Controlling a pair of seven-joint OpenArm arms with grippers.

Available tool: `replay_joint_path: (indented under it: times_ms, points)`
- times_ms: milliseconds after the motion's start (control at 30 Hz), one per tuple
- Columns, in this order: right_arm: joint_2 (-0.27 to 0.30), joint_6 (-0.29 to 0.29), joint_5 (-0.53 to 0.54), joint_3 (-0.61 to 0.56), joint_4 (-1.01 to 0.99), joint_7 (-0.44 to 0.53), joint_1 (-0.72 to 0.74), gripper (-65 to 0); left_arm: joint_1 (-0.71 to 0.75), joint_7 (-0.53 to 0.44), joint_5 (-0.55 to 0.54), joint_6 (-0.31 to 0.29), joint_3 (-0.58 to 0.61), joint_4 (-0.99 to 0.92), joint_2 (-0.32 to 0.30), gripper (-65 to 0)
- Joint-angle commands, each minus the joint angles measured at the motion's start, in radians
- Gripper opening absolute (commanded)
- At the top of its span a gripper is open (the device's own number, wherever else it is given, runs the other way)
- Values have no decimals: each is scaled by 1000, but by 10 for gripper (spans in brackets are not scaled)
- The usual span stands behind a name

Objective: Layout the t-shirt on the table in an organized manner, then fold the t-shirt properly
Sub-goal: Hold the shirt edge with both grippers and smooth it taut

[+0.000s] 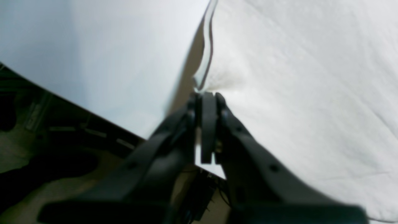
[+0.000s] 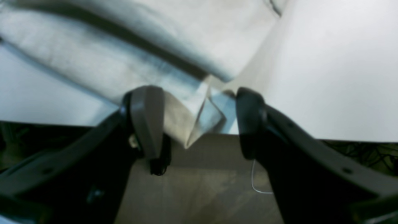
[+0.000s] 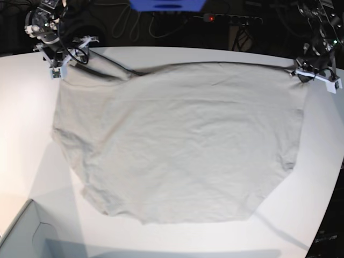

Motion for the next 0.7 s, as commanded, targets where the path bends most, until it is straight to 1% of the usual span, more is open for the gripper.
replay_joint_path:
  times_ms: [0, 67, 100, 167, 233, 267, 367, 533, 667]
  points:
    - [0, 7, -4, -9, 3, -19, -9, -287, -2, -19, -6, -2, -4, 13, -14, -650]
    - [0, 7, -4, -18, 5, -19, -13, -323, -2, -19, -6, -2, -4, 13, -14, -650]
    - [0, 7, -4, -18, 5, -19, -17, -364, -2, -19, -6, -2, -4, 13, -14, -650]
    - [-2, 7, -4, -24, 5, -19, -20, -482, -2, -19, -6, -2, -4, 13, -14, -650]
    - [-2, 7, -4, -27, 8, -19, -23, -630, -2, -19, -6, -2, -4, 14, -14, -650]
    - [-2, 7, -4, -24, 20, -19, -25, -650, -3, -19, -6, -2, -4, 16, -14, -650]
    - [-2, 7, -1, -26, 100, -19, -59, -650, -3, -14, -8, -2, -6, 25, -14, -650]
    - [-2, 7, 96, -27, 278, -19, -129, -650, -3, -12, -11, -2, -7, 27, -18, -650]
    - [-2, 7, 160, -31, 374, -19, -180, -650, 6, -11, -11, -2, -7, 91, -14, -650]
